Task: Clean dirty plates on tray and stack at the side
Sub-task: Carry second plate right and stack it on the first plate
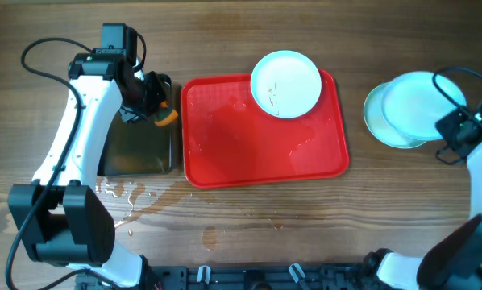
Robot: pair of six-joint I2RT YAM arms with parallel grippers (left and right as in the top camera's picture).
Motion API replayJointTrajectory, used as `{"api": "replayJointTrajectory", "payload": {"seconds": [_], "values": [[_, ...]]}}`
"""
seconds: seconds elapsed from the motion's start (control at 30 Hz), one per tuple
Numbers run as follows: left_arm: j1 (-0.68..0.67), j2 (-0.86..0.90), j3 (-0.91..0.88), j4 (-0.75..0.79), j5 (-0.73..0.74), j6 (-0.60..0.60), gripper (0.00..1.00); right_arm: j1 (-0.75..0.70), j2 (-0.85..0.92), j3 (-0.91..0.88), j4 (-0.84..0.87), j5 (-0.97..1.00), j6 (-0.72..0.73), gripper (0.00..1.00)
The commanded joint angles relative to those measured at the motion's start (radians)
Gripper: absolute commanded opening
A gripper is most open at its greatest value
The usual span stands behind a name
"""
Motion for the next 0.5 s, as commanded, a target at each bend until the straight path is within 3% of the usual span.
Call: {"api": "replayJointTrajectory", "payload": {"seconds": [0.0,0.1,0.17,0.27,0.47], "values": [[0.004,-0.002,0.005,0.0,-0.01,0.023,0.04,-0.013,0.093,-0.01,0.037,-0.019,0.014,0.04],[0.004,-0.002,0.005,0.0,-0.01,0.023,0.04,-0.013,0.137,-0.01,0.051,-0.049,0.013,0.06],[0.004,-0.002,0.005,0.001,-0.01,0.023,0.04,-0.009,0.143,-0.01,0.047,-0.109,-0.001,0.27],[0.004,-0.002,0.005,0.01,-0.01,0.022,0.04,0.0,0.142,-0.001,0.047,-0.293,-0.074,0.39],[0.004,-0.002,0.005,0.012,-0.009,0.019,0.04,0.175,0.142,0.087,-0.052,-0.348,-0.119,0.34]]}}
